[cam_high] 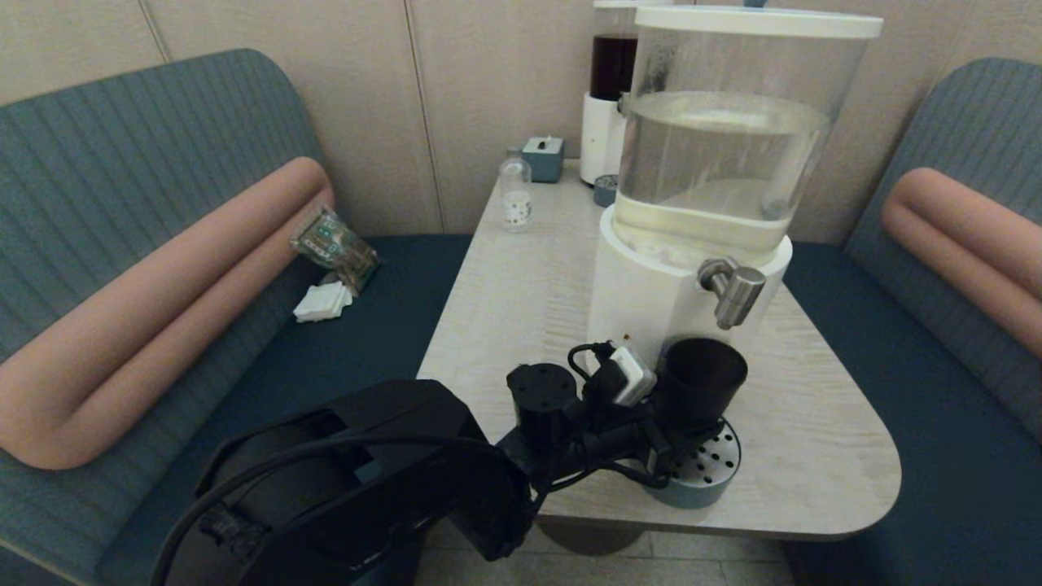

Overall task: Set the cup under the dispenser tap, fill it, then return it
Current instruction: Place the cup next to the water dispenser

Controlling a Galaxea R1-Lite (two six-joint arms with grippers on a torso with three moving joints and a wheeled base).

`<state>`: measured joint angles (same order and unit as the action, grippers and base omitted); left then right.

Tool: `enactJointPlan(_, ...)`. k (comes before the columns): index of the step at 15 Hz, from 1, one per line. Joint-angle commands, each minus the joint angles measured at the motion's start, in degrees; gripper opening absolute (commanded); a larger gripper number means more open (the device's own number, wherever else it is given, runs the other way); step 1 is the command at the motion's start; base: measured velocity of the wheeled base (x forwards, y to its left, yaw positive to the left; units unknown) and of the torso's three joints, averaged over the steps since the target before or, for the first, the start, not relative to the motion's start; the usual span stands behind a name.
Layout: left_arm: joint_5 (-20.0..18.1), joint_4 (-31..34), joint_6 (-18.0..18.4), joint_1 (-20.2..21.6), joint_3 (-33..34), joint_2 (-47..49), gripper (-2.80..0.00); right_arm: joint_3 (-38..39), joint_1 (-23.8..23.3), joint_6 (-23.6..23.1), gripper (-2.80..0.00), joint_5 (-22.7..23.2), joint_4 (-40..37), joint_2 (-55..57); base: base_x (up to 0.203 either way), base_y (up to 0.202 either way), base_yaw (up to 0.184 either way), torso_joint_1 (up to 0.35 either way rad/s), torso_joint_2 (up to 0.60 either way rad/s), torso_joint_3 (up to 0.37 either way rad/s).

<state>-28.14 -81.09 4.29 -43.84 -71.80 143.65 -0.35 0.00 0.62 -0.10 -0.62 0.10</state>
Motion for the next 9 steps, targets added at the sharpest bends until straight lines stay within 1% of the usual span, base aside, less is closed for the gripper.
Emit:
enactJointPlan(1, -0.2, -0.6, -0.1, 0.0, -0.1, 0.1, -2.80, 0.0, 0.0, 0.0, -2.80, 0.0, 0.0, 0.1, 0.000, 0.000, 0.000, 0.000, 0.00, 0.000)
enactJointPlan(5, -0.3, -1.0, -0.1, -0.1, 1.2, -1.0, -2.80, 0.0, 0.0, 0.0, -2.80, 0.0, 0.0, 0.1, 0.000, 0.000, 0.000, 0.000, 0.00, 0.000)
enactJointPlan(9, -0.4, -1.9, -0.4, 0.0, 8.5, -6.1, -2.80, 0.0, 0.0, 0.0, -2.80, 0.0, 0.0, 0.1, 0.000, 0.000, 0.000, 0.000, 0.00, 0.000)
